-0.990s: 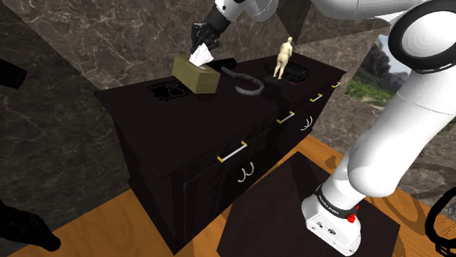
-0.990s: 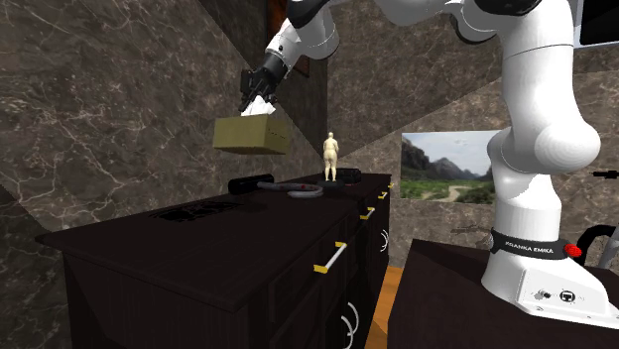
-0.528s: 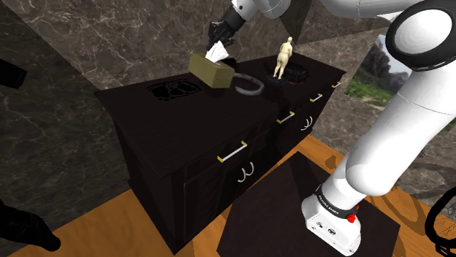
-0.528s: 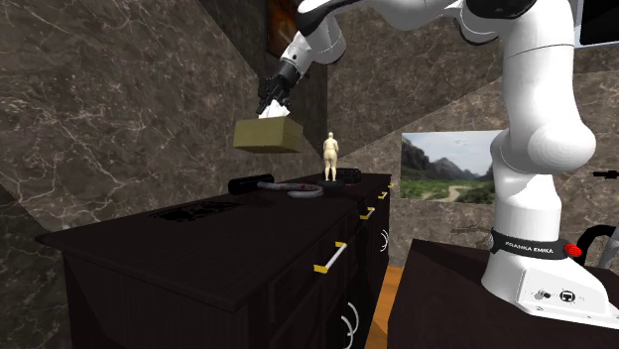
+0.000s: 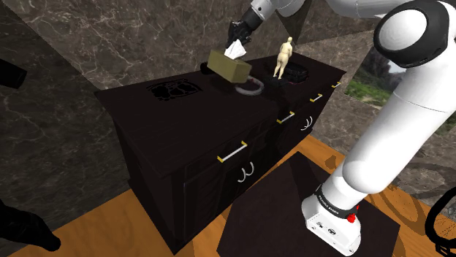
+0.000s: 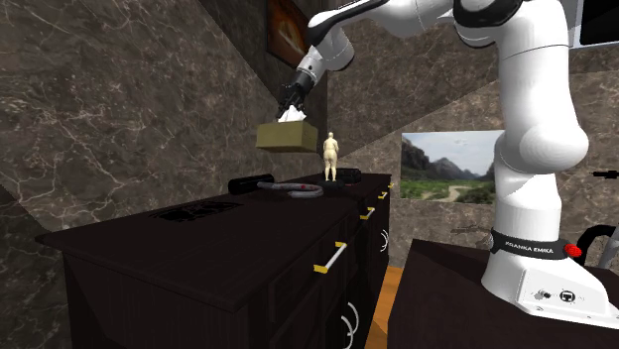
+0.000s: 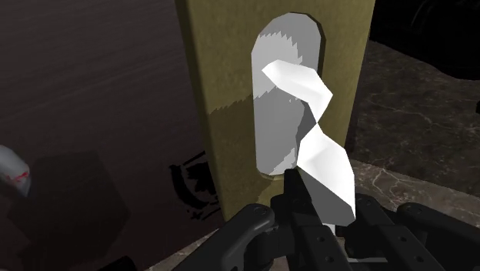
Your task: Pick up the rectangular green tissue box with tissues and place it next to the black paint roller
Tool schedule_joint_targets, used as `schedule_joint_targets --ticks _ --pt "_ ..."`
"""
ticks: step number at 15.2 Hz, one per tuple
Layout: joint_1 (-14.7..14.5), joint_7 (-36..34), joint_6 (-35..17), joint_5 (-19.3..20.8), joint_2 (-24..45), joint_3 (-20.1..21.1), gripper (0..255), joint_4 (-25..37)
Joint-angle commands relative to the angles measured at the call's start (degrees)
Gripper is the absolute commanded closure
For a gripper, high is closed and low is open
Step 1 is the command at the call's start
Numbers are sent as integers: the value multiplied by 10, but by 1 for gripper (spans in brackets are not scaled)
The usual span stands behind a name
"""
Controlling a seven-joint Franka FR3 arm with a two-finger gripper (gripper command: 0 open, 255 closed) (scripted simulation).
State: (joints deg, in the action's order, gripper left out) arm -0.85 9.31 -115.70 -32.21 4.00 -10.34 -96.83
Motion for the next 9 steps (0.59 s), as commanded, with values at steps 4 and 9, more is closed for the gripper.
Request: schedule_joint_targets --ticks 4,9 --pt "43 56 56 -21 41 -30 255 60" --pt "63 91 64 -34 63 -41 255 69"
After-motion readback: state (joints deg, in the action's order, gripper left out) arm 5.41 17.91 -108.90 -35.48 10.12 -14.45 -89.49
